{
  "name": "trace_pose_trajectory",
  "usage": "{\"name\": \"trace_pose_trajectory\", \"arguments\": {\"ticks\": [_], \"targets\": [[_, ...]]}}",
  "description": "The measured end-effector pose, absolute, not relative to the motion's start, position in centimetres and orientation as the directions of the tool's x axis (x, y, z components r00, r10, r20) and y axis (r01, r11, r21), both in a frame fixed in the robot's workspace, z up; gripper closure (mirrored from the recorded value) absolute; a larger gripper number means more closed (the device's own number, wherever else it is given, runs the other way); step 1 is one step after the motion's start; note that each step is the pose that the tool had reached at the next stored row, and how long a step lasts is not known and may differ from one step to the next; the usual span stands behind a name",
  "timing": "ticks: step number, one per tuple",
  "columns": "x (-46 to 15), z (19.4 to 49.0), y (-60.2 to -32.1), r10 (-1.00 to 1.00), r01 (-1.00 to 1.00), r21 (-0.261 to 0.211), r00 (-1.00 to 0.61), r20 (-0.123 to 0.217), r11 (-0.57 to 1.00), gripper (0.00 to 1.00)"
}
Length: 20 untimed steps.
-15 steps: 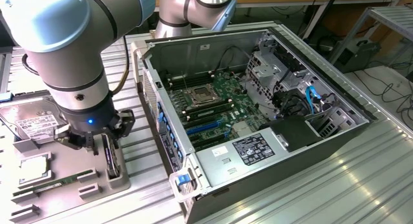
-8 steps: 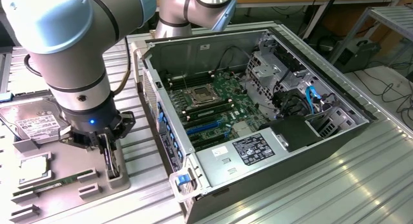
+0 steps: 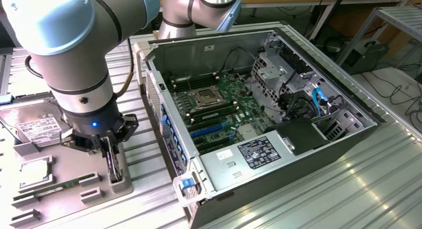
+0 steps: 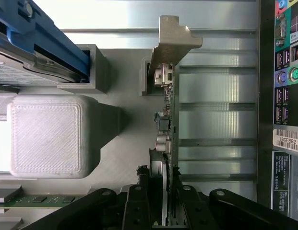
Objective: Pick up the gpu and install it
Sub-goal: 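Pick up the gpu and move the gpu toward the slot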
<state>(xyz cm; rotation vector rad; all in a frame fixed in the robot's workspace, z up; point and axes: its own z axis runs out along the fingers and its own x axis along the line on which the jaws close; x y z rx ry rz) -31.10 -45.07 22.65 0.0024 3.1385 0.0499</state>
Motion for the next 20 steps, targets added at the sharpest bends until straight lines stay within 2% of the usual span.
{"name": "trace_pose_trajectory", "arguments": {"ticks": [10, 20], "targets": [[-31.1, 22.8, -45.1, 0.002, 0.001, 0.033, -1.000, -0.004, 0.999, 0.73], [-31.1, 24.6, -45.1, 0.002, 0.001, 0.032, -1.000, -0.003, 0.999, 0.73]]}}
